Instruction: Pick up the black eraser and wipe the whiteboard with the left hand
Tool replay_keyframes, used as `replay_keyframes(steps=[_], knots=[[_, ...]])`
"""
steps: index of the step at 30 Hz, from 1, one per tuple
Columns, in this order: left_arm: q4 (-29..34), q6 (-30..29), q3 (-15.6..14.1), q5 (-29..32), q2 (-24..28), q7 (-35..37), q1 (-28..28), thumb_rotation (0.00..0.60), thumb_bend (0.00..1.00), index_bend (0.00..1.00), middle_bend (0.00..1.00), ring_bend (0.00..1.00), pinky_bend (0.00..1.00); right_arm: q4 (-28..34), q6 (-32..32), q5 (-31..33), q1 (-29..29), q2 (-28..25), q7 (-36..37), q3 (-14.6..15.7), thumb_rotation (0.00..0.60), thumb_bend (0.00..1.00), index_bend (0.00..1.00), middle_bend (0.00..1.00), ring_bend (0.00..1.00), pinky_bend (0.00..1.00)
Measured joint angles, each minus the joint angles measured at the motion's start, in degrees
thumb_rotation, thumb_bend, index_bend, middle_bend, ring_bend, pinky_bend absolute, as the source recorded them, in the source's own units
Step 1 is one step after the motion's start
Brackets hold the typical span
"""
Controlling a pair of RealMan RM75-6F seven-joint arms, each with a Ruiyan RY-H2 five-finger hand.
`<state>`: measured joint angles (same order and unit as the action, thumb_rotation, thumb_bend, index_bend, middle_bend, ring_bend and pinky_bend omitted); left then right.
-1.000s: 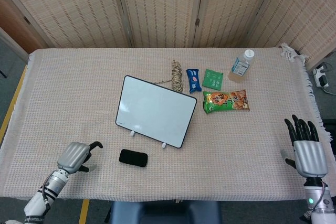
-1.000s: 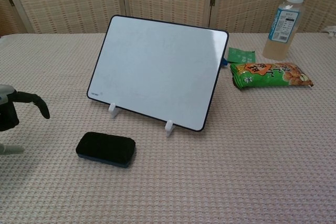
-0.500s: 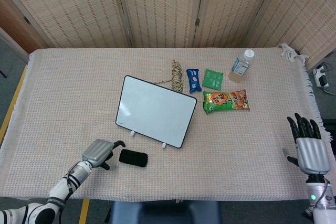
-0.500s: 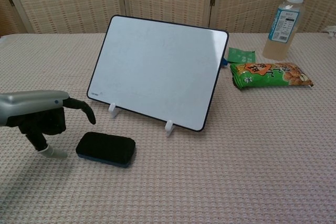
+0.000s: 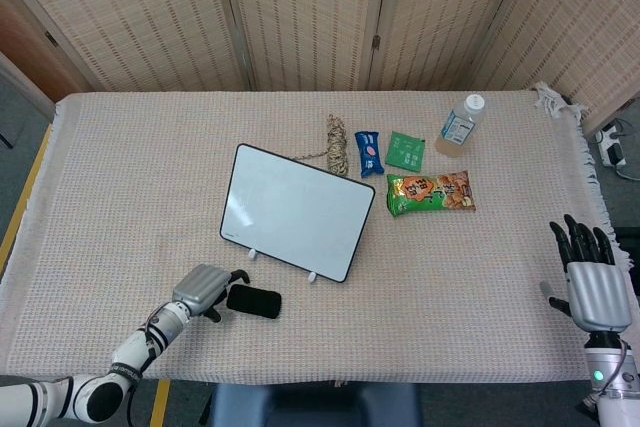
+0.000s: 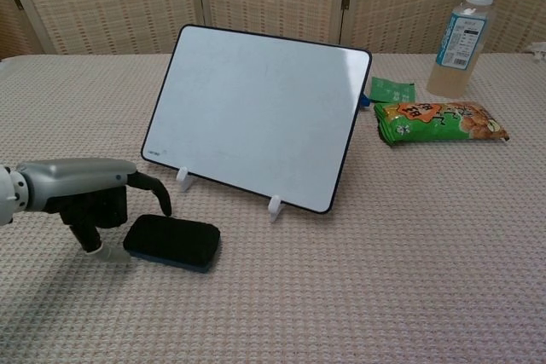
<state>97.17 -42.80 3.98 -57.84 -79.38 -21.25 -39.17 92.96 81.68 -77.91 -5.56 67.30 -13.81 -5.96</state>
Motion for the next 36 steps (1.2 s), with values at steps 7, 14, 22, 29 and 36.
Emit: replay_keyframes(steps=[7, 14, 22, 29, 36], knots=[[-1.7, -2.2, -0.2, -1.0, -2.5, 1.9, 0.0, 0.600, 0.39, 0.52, 1.00, 0.95, 1.00, 0.0, 0.1, 0.1, 0.0, -0.1, 0.0, 0.0, 0.600, 0.31, 0.00, 0.00, 0.00, 0.00], [-1.7, -6.0, -0.2, -4.7, -3.5, 5.1, 1.2, 0.600, 0.44, 0.60, 1.00, 0.95, 1.00, 0.0, 0.0, 0.3, 0.0, 0.1, -0.3, 0.1, 0.600, 0.31, 0.00, 0.00, 0.00, 0.00], [-3.7, -18.1, 2.4, -12.3, -5.3, 9.6, 4.1, 0.600, 0.52, 0.63, 1.00, 0.96, 1.00, 0.0, -0.4, 0.9, -0.2, 0.2, -0.5, 0.0, 0.600, 0.31, 0.00, 0.00, 0.00, 0.00], [-15.9, -27.0, 6.8, -18.4, -13.9, 13.1, 4.0, 0.600, 0.52, 0.61, 1.00, 0.96, 1.00, -0.1, -1.5, 2.6, -0.6, 0.0, -0.2, -0.5, 0.600, 0.31, 0.00, 0.00, 0.00, 0.00], [-27.8, -28.2, 10.9, -19.8, -22.9, 15.1, -0.1, 0.600, 0.52, 0.60, 1.00, 0.96, 1.00, 0.0, -2.1, 3.8, -0.8, -0.7, 0.8, -1.1, 0.600, 0.31, 0.00, 0.00, 0.00, 0.00]])
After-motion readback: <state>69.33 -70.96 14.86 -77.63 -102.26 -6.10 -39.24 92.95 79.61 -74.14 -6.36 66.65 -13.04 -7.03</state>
